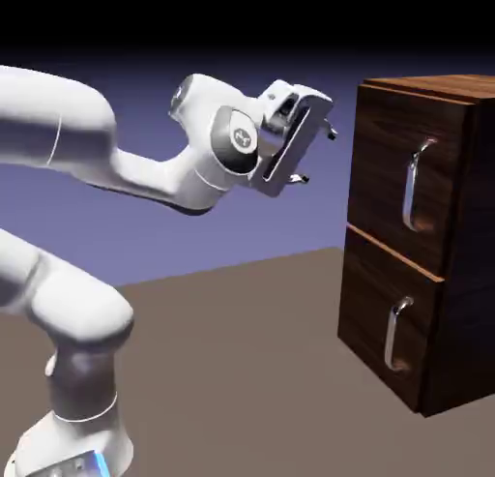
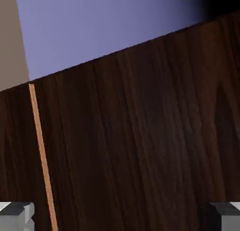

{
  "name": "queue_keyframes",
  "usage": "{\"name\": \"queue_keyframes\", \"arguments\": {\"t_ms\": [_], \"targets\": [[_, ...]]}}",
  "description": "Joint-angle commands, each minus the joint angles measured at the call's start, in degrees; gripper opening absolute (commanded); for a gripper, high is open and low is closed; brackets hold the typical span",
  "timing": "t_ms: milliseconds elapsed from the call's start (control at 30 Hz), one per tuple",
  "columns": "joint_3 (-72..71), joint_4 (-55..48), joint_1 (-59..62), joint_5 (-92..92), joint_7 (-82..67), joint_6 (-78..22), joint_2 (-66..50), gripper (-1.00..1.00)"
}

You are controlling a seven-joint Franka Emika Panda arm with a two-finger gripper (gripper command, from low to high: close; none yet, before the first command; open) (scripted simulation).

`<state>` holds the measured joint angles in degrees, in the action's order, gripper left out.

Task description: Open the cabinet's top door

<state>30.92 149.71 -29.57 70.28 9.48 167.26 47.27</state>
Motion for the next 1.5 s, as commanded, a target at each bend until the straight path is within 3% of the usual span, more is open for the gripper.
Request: {"name": "queue_keyframes", "arguments": {"t_ms": [0,1167,1400,1433,1467], "targets": [[1.10,-0.40,-1.03,2.50,-1.17,-0.24,0.52,0.00],[39.47,-14.41,-36.87,89.71,-42.09,-8.62,18.65,0.00],[44.54,-22.75,-47.04,91.83,-42.80,-9.52,17.33,0.00],[44.54,-22.75,-47.04,91.83,-42.80,-9.52,17.33,-1.00],[44.54,-22.75,-47.04,91.83,-42.80,-9.52,17.33,-1.00]]}}
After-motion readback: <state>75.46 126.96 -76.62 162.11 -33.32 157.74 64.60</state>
